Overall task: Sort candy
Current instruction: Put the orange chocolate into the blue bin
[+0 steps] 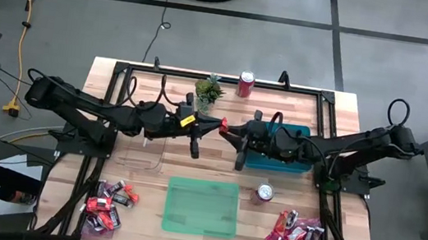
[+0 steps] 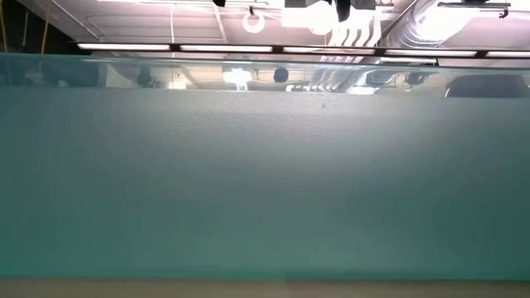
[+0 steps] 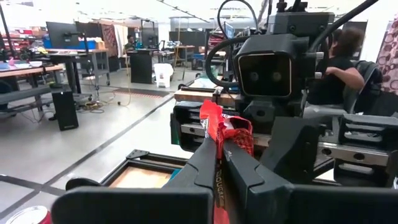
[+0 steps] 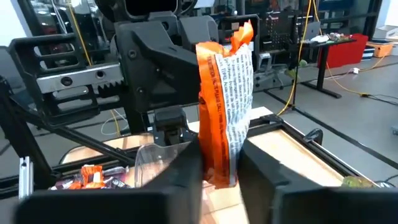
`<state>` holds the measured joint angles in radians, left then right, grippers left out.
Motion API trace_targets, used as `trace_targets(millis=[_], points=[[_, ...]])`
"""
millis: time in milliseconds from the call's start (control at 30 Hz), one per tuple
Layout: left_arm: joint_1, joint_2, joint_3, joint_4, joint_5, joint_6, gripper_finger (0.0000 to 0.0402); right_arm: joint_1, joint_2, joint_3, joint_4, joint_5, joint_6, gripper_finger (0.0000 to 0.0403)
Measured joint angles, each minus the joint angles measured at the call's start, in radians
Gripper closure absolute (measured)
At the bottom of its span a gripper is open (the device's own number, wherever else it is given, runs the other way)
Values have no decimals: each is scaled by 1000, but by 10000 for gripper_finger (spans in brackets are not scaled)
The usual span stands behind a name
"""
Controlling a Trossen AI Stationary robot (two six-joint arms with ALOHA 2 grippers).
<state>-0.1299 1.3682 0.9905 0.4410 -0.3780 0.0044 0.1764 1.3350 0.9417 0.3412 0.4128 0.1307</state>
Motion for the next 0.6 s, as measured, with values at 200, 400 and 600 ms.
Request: trace_targets(millis=[200,400,600], points=[[0,0,0,-2,1,31,382,0,0,0,0,-21,0,381],[5,-67,0,-140,-2,36,304,0,-69,0,-123,-4,-41,393],[6,-230,0,-485,-102,-33,222,0,-243,0,-500,43,25,395]])
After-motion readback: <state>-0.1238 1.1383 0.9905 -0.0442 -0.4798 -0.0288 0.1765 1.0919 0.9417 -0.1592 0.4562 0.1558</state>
